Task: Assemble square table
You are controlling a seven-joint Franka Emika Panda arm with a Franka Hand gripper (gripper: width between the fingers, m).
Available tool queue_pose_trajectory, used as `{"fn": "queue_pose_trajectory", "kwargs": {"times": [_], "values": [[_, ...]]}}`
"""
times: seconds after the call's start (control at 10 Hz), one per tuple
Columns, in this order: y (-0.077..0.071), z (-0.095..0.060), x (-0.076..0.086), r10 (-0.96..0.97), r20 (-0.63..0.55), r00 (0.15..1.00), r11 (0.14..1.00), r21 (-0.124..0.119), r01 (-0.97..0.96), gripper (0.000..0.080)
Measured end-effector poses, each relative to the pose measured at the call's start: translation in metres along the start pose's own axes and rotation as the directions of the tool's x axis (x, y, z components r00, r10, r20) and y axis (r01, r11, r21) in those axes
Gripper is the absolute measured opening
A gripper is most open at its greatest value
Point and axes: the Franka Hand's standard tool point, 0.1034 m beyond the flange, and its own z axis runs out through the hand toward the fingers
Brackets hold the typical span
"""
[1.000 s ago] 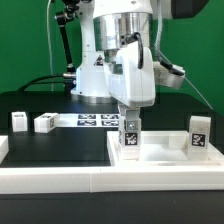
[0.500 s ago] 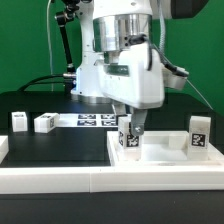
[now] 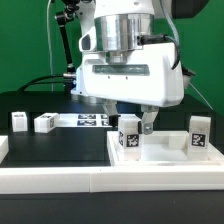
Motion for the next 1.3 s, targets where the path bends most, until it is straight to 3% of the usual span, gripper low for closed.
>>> {"fn": "queue_pose_trajectory", "kwargs": {"times": [0.2, 0.5, 0.8, 1.2, 1.3], "values": [[0.0002, -0.0001, 0.0001, -0.137, -0.001, 0.991, 0.991, -0.006, 0.137, 0.0649], [-0.0025, -0.0020, -0.0007, -0.401, 0.000, 0.916, 0.915, -0.043, 0.401, 0.0649], [-0.0025, -0.0021, -0.0006, -0.592, 0.009, 0.806, 0.805, -0.043, 0.591, 0.0649], [-0.0034, -0.0031, 0.0000, -0.826, 0.026, 0.564, 0.562, -0.047, 0.826, 0.0649], [-0.0031, -0.0031, 0.0003, -0.843, 0.028, 0.538, 0.536, -0.047, 0.843, 0.0649]]}}
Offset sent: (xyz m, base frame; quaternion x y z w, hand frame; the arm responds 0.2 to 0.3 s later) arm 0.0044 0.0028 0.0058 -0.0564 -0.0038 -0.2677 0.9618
